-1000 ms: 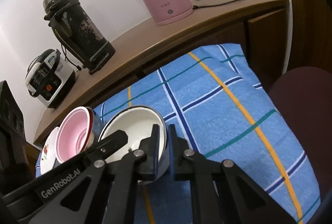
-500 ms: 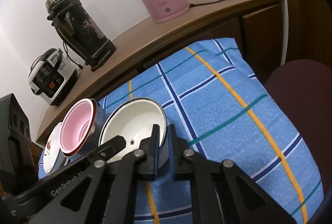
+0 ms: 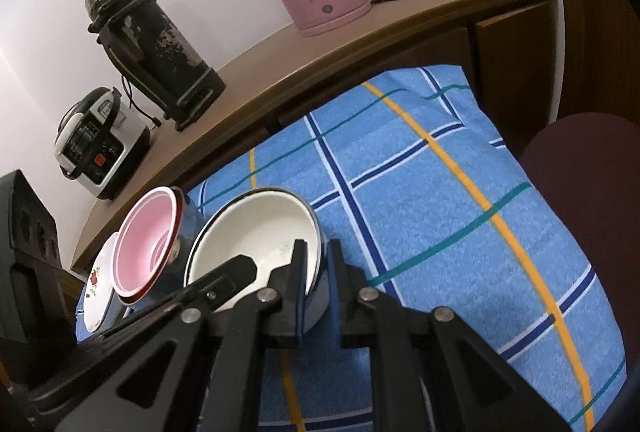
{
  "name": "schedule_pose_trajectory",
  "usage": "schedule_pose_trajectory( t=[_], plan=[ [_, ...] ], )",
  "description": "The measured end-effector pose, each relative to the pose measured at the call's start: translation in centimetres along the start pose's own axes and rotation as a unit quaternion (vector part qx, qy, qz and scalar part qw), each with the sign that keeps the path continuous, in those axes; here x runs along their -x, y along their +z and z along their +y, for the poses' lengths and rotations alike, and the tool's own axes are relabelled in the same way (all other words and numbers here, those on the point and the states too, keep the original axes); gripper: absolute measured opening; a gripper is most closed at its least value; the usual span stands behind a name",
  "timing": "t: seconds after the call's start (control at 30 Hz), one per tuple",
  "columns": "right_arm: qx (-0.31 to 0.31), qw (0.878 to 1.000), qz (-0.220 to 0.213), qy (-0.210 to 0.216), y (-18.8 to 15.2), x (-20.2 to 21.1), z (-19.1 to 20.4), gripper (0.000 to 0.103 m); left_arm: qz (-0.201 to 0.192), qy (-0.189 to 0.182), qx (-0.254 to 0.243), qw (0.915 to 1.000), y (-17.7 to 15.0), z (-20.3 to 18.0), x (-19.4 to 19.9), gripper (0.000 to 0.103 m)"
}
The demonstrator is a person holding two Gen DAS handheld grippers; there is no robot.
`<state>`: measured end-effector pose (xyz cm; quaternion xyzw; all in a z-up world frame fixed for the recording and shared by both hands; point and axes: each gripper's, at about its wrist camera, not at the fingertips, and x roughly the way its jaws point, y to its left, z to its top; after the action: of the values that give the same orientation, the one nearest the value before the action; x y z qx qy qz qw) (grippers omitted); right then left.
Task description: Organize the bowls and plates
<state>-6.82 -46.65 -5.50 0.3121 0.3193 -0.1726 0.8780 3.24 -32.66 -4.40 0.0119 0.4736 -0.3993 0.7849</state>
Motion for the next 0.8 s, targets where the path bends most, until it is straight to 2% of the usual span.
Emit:
schedule_pose_trajectory(
  t=[0.27,0.47,0.8],
  plan=[
    [0.002,1.000,-0.007,0.001,-0.4,1.4,0.6,0.006,-0.020,-0.010,-0.018,0.9996,0.1,-0.7,1.7,0.001],
    [0.017,1.000,-0.005,-0.021,-0.8,1.6,1.1,0.006,-0.010,-0.015,-0.015,0.9997,-0.7,-0.3,1.9,0.001],
    [0.017,1.000,0.008,-0.016,-3.0,3.2,0.6,0.006,-0.002,-0.020,-0.014,0.9997,-1.7,1.5,3.1,0.001]
  ],
)
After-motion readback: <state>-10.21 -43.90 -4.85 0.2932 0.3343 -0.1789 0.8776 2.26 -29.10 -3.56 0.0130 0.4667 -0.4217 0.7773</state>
